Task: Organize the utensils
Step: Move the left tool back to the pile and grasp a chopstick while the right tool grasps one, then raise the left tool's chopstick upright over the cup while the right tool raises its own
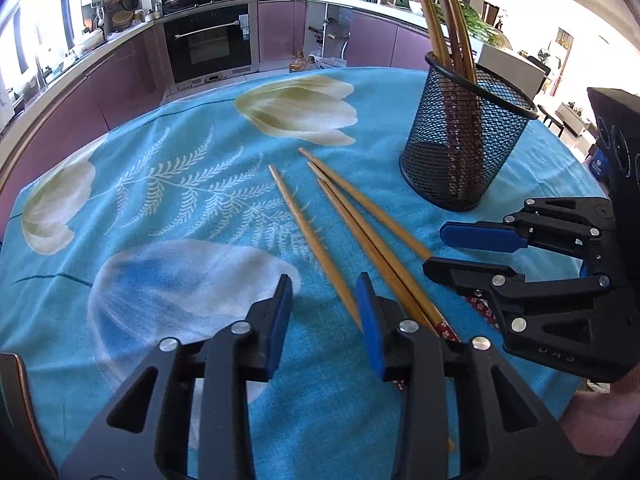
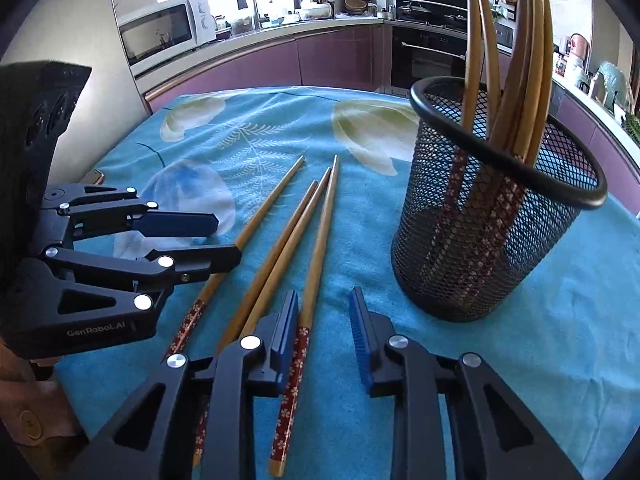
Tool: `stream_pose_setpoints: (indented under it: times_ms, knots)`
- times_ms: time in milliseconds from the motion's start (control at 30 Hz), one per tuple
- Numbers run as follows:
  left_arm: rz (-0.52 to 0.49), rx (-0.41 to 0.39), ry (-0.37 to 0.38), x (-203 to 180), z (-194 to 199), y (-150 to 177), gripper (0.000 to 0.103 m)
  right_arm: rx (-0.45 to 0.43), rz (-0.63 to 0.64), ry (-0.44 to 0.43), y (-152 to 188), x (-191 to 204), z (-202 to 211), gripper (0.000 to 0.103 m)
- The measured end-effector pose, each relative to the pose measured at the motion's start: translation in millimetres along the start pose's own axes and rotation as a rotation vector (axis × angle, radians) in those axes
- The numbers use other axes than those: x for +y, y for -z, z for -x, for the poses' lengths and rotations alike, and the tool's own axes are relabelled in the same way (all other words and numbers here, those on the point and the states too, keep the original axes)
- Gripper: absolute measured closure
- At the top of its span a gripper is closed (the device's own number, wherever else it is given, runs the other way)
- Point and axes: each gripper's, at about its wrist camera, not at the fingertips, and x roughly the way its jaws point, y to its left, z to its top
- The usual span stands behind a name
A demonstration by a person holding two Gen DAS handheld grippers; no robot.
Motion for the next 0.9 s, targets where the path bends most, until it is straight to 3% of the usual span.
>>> stream_pose_setpoints:
  times_ms: [200, 400, 567, 900]
  knots:
    - [0.003, 0.02, -0.003, 3, -10, -10, 0.068, -0.003, -0.011, 0.012, -11, 0, -10, 0.079]
    - [0.023, 0.022, -0.019, 7, -15, -17, 0.087, -0.008, -0.029, -0.004, -19, -1, -17, 0.094]
    - [0.068, 0.003, -0.004, 10, -14, -14, 0.095, -0.015, -0.069, -0.036, -18, -5, -16, 0.097]
    - [0.101, -0.045, 0.033, 12, 4, -10, 0.095, -0.067, -0.105, -0.104, -12, -12, 10, 0.097]
